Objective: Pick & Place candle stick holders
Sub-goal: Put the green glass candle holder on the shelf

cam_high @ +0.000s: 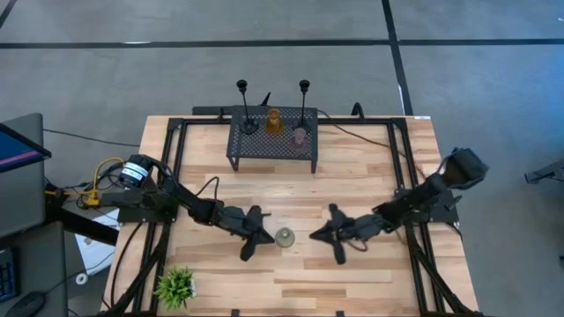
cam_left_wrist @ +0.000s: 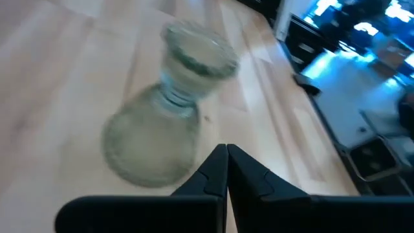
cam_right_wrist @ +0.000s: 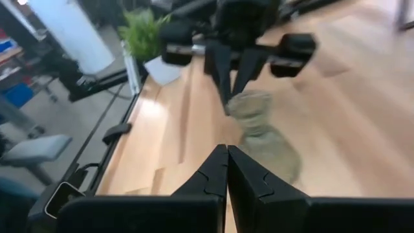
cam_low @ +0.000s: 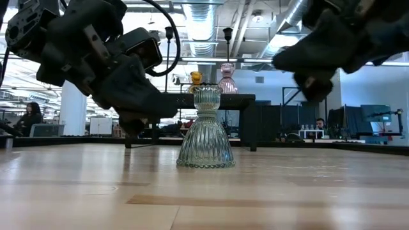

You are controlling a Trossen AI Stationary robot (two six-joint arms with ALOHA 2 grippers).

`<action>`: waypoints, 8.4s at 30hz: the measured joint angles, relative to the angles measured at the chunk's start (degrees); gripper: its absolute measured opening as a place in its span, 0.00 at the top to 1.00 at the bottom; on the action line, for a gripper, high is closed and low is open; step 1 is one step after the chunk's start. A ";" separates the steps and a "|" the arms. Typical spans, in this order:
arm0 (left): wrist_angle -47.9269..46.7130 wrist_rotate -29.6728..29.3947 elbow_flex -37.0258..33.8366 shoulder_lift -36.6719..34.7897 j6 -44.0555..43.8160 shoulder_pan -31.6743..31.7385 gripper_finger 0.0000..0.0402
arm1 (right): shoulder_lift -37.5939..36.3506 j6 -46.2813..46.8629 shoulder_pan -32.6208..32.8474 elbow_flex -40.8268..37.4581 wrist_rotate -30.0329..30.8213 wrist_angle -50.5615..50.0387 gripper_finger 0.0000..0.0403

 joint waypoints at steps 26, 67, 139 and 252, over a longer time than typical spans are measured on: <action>-2.08 3.89 -3.06 -0.11 -0.09 -0.20 0.99 | 26.61 5.97 -9.16 19.93 -17.92 0.16 1.00; -2.04 -9.76 -14.79 -15.66 18.38 -1.75 0.99 | 13.28 -16.67 -15.86 20.68 -23.02 -13.90 1.00; -0.42 -13.17 -15.98 -17.75 25.39 6.43 0.99 | -39.18 -29.86 -3.37 -3.80 3.19 -33.17 1.00; 4.00 -14.79 -6.20 -0.95 16.59 10.60 0.29 | -54.77 -26.78 -15.37 -22.18 -10.16 -15.44 1.00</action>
